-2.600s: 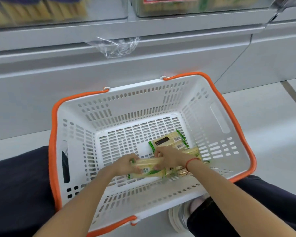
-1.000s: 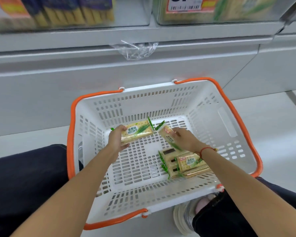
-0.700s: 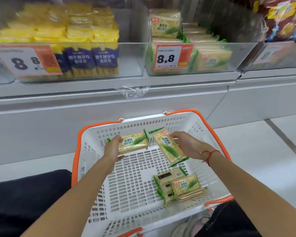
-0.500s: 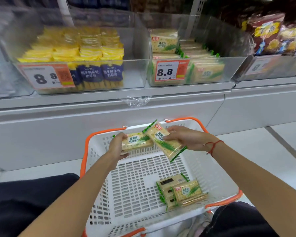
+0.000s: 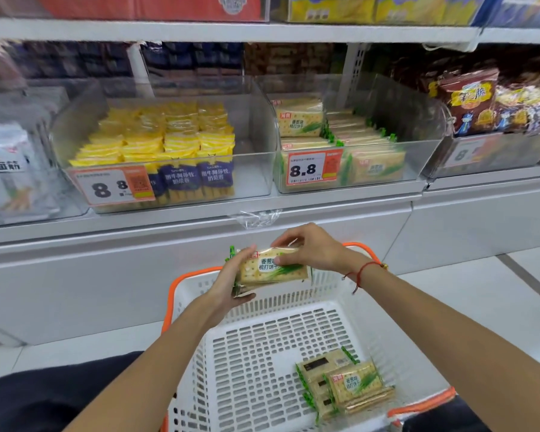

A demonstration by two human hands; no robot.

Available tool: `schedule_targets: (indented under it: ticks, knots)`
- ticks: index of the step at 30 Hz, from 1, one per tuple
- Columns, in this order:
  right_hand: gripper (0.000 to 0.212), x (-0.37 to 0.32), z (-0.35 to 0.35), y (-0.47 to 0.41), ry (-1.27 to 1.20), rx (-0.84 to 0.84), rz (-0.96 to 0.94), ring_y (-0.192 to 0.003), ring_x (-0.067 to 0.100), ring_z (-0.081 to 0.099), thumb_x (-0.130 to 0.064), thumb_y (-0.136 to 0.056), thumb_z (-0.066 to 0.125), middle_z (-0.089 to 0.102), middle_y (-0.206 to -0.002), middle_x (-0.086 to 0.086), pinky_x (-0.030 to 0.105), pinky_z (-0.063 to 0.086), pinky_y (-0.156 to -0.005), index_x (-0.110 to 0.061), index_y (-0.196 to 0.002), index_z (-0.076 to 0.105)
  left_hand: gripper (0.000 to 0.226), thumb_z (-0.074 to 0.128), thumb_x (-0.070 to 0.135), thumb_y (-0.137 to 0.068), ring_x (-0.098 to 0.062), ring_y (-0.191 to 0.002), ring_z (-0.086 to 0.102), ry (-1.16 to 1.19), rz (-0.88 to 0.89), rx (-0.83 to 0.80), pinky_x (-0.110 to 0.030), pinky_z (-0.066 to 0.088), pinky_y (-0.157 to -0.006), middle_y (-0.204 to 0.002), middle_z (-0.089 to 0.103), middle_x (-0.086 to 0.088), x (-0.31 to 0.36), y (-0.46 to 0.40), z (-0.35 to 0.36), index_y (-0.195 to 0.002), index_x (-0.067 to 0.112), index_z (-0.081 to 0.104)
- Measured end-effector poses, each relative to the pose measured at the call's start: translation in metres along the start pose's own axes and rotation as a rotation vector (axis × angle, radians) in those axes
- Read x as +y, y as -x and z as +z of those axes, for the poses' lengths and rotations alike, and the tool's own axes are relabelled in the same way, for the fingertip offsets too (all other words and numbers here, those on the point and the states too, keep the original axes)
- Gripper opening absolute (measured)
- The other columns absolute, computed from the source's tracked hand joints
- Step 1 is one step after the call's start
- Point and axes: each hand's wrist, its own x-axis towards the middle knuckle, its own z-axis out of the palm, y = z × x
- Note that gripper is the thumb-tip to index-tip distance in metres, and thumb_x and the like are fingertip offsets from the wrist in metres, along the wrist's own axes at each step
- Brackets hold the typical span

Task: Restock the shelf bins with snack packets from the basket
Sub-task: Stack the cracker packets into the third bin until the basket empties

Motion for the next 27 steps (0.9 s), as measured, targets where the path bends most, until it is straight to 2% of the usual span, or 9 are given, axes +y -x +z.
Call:
schedule_targets:
  ticks: [5, 8, 12, 15, 17, 19, 21, 25, 27]
  knots:
    - [0.051, -0.004, 0.002, -0.005, 0.249, 0.171, -0.023, -0.13, 0.019, 0.036, -0.048, -0.071, 0.077, 0.053, -0.132, -0.005, 0.033, 0.028, -0.107, -0.032, -0.118, 0.063, 0.015, 0.055, 0.035, -0.091, -0.015, -0.082, 0.057, -0.003, 0.067, 0.056, -0.029, 0.05, -0.073, -0.088, 0.062, -0.004, 0.01, 0.001, -0.002, -0.092, 0.021, 0.061]
    - [0.088, -0.017, -0.011, 0.003, -0.049, 0.059, 0.244, -0.138, 0.024, 0.026, -0.049, -0.076, 0.073, 0.03, -0.15, 0.0, 0.039, 0.027, -0.112, -0.027, -0.147, 0.027, 0.022, 0.056, 0.039, -0.091, -0.015, -0.084, 0.058, 0.035, 0.118, 0.081, -0.028, 0.049, -0.071, -0.095, 0.063, -0.006, 0.02, 0.0, 0.0, -0.102, 0.021, 0.061]
    - [0.06, -0.02, -0.031, 0.009, -0.39, -0.188, 0.344, -0.117, 0.019, 0.055, -0.041, -0.079, 0.073, 0.058, -0.128, -0.001, 0.042, 0.045, -0.101, -0.026, -0.131, 0.045, 0.032, 0.056, 0.046, -0.089, -0.015, -0.09, 0.06, 0.013, 0.148, 0.022, -0.028, 0.049, -0.075, -0.1, 0.066, -0.004, 0.039, 0.009, 0.013, -0.109, 0.021, 0.064]
    - [0.068, -0.016, -0.047, 0.011, -0.472, -0.119, 0.307, -0.112, 0.013, 0.059, -0.039, -0.076, 0.077, 0.063, -0.122, -0.003, 0.034, 0.049, -0.091, -0.023, -0.133, 0.043, 0.019, 0.055, 0.043, -0.091, -0.012, -0.086, 0.061, 0.004, 0.157, -0.047, -0.029, 0.05, -0.077, -0.089, 0.067, 0.001, 0.056, 0.016, 0.028, -0.097, 0.027, 0.063]
    - [0.058, -0.024, -0.066, 0.015, -0.523, -0.078, 0.252, -0.11, 0.011, 0.059, -0.029, -0.081, 0.073, 0.063, -0.122, -0.002, 0.033, 0.048, -0.094, -0.024, -0.13, 0.044, 0.011, 0.058, 0.036, -0.09, -0.012, -0.085, 0.059, -0.028, 0.185, -0.078, -0.03, 0.052, -0.077, -0.091, 0.065, 0.0, 0.073, 0.019, 0.039, -0.094, 0.026, 0.061]
    - [0.064, -0.028, -0.089, 0.016, -0.573, -0.057, 0.208, -0.105, 0.011, 0.062, -0.024, -0.08, 0.072, 0.063, -0.123, 0.0, 0.03, 0.05, -0.09, -0.023, -0.136, 0.04, 0.028, 0.068, 0.04, -0.078, -0.013, -0.093, 0.058, -0.116, 0.253, -0.111, -0.031, 0.052, -0.084, -0.104, 0.063, -0.004, 0.092, 0.02, 0.049, -0.099, 0.023, 0.061]
    - [0.092, -0.029, -0.112, 0.012, -0.648, -0.027, 0.143, -0.105, 0.016, 0.065, -0.023, -0.07, 0.078, 0.062, -0.125, 0.005, 0.03, 0.05, -0.085, -0.019, -0.146, 0.026, 0.062, 0.072, 0.054, -0.06, -0.011, -0.104, 0.054, -0.274, 0.331, -0.128, -0.03, 0.047, -0.091, -0.116, 0.059, 0.001, 0.115, 0.02, 0.06, -0.112, 0.022, 0.061]
    - [0.089, -0.038, -0.153, 0.007, -0.706, 0.08, 0.03, -0.101, 0.019, 0.065, -0.015, -0.067, 0.071, 0.069, -0.113, 0.003, 0.031, 0.05, -0.088, -0.019, -0.144, 0.029, 0.038, 0.071, 0.03, -0.082, 0.005, -0.087, 0.057, -0.42, 0.52, -0.129, -0.009, 0.044, -0.064, -0.101, 0.064, 0.014, 0.171, 0.018, 0.086, -0.116, 0.022, 0.058]
    - [0.083, -0.043, -0.171, 0.003, -0.748, 0.119, -0.005, -0.108, 0.021, 0.062, -0.016, -0.067, 0.069, 0.066, -0.118, 0.004, 0.037, 0.044, -0.101, -0.022, -0.142, 0.033, 0.039, 0.075, 0.025, -0.079, 0.001, -0.088, 0.062, -0.476, 0.597, -0.1, -0.01, 0.048, -0.067, -0.106, 0.068, 0.007, 0.196, 0.012, 0.098, -0.115, 0.02, 0.06]
